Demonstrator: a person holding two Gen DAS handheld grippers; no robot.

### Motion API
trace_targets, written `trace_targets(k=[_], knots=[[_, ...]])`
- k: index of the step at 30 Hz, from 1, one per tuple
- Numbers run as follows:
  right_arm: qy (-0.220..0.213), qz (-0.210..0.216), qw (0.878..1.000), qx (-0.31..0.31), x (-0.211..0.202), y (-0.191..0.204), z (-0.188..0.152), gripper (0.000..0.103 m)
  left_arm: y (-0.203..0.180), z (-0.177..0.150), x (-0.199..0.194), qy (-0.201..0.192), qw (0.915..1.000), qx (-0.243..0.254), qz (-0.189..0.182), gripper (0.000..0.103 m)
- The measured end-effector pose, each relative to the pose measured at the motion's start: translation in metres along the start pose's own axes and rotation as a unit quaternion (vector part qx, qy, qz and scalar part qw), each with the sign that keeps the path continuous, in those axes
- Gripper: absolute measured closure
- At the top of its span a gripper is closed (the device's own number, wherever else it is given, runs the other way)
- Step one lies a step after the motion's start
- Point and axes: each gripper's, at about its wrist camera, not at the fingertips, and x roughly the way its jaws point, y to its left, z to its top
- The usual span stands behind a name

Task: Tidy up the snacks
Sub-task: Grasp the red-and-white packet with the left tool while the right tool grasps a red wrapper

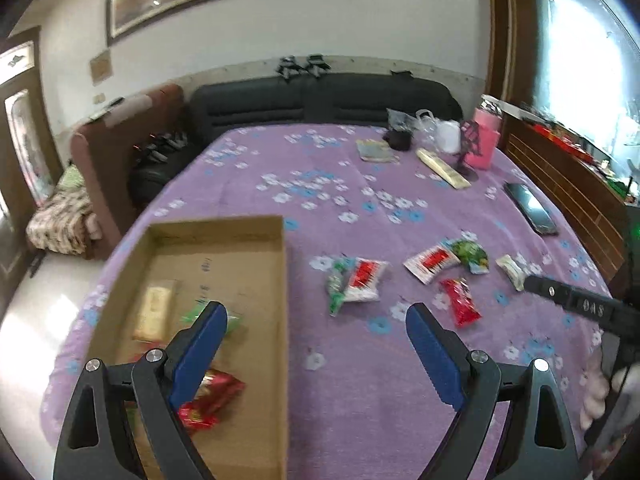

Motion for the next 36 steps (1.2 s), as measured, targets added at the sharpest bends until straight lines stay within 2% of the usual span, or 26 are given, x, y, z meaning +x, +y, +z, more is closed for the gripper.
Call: trace_targets(k=[3,6,12,15,19,21,25,27,32,34,35,36], knots=[[0.003,-0.006,1.000,0.011,0.002,-0.011,0.004,0.060,-0.006,-0.004,0.011,0.012,0.9994,0.007,-0.030,0.010],[0.021,0.007,1.000,0.010,0.012,-0.008,0.005,0.060,-0.012,-0.006,0.023,0.025,0.9986,0.011,-0.044,0.010],[0.063,0.026,0.997,-0.030,0.052,0.032,0.000,0.060,-0.008,-0.005,0.045,0.055,0.9950,-0.013,-0.082,0.010],[0.075,0.015,0.995,-0.058,0.072,0.052,-0.003,0.061,-0.004,0.000,0.057,0.066,0.9944,-0.013,-0.081,0.010],[0.064,-0.007,0.994,-0.089,0.080,0.064,-0.003,0.061,-0.008,0.009,0.075,0.077,0.9937,0.000,-0.082,0.010],[0.061,-0.012,0.993,-0.096,0.082,0.064,-0.004,0.084,-0.017,0.016,0.086,0.082,0.9933,0.017,-0.080,0.010],[0.056,0.000,0.995,-0.087,0.080,0.055,-0.004,0.085,-0.039,0.026,0.115,0.098,0.9890,0.069,-0.088,0.011],[0.055,0.001,0.995,-0.086,0.078,0.052,-0.003,0.085,-0.044,0.029,0.132,0.113,0.9866,0.082,-0.084,0.023],[0.057,0.015,0.995,-0.075,0.078,0.046,-0.002,0.085,-0.049,0.035,0.159,0.132,0.9840,0.105,-0.060,0.025],[0.057,0.016,0.995,-0.074,0.077,0.046,-0.002,0.085,-0.054,0.032,0.164,0.142,0.9812,0.117,-0.057,0.037],[0.057,0.017,0.995,-0.074,0.077,0.045,-0.002,0.085,-0.055,0.031,0.162,0.139,0.9810,0.115,-0.071,0.053],[0.057,0.017,0.996,-0.073,0.077,0.045,-0.002,0.085,-0.055,0.031,0.161,0.142,0.9804,0.113,-0.077,0.074]])
